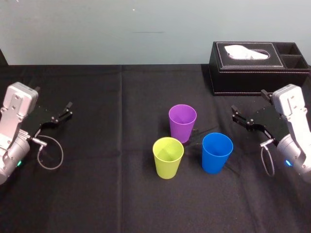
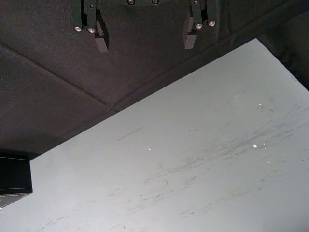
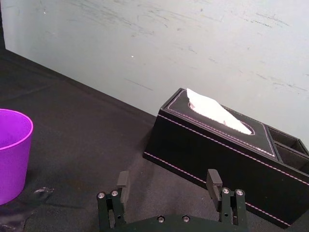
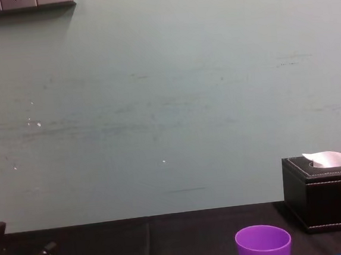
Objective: Stack the three plastic cups sequentially using one hand.
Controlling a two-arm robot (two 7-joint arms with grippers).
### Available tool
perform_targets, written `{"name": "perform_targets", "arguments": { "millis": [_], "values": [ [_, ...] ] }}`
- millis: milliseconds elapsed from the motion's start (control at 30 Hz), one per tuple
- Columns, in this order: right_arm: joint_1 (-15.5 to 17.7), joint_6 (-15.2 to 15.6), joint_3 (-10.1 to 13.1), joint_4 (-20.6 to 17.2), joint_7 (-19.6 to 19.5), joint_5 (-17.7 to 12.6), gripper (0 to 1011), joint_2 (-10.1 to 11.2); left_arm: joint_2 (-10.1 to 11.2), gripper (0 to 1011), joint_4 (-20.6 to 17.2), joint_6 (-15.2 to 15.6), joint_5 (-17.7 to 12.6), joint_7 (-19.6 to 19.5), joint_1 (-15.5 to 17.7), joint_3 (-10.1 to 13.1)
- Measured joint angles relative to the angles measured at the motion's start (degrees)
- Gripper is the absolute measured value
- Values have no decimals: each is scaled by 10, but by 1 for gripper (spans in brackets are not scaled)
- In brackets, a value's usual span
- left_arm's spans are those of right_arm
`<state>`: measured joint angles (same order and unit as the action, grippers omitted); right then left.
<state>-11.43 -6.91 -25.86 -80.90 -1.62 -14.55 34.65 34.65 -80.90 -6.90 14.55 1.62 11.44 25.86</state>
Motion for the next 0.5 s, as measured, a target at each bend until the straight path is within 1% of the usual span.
{"name": "perform_targets", "arguments": {
  "millis": [100, 167, 333, 500],
  "values": [
    [0, 0, 0, 0, 0, 0, 1004, 0, 0, 1011, 0, 0, 0, 0, 0, 0],
    [4, -2, 4, -1, 0, 0, 1004, -2, 0, 1011, 0, 0, 0, 0, 0, 0],
    [26, -21, 23, -12, 8, -16, 1004, -4, 0, 1011, 0, 0, 0, 0, 0, 0],
    [56, -39, 46, -38, 22, -35, 1004, 6, 0, 1011, 0, 0, 0, 0, 0, 0]
  ]
}}
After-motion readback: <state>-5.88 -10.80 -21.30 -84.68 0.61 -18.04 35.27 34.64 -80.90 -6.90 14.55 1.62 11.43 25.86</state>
